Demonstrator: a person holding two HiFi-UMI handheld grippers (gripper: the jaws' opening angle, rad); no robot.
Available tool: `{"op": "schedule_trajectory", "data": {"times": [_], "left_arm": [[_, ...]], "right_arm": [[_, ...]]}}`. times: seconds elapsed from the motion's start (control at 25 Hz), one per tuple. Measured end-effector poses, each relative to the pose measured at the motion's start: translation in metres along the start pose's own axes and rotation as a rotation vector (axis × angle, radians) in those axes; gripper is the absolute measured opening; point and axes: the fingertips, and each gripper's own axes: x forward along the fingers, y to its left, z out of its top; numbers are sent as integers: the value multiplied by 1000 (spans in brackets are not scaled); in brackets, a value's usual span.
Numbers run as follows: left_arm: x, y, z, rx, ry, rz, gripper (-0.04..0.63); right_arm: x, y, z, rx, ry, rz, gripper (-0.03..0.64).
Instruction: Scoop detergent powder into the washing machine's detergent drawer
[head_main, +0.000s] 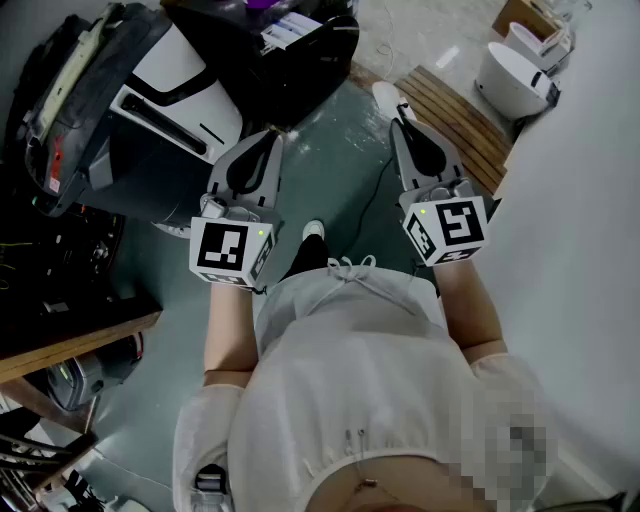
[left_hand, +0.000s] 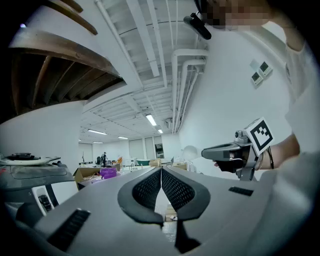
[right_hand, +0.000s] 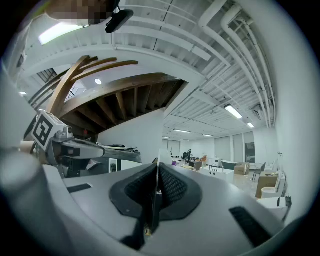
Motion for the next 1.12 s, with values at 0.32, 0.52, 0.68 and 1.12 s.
{"op": "schedule_trajectory", "data": {"times": [0.32, 0.52, 0.68, 1.12], "left_arm": [[11, -11, -1, 3, 4, -19, 21], [22, -17, -3, -8, 16, -35, 21], [35, -15, -14, -20, 35, -37, 21], [132, 37, -40, -41, 41, -56, 21]], "right_arm": [[-6, -12, -3, 6, 5, -15, 9], [-9, -25, -6, 38, 13, -31, 9], [-1, -37, -13, 50, 30, -36, 10], [90, -94, -39, 62, 73, -76, 11]]}}
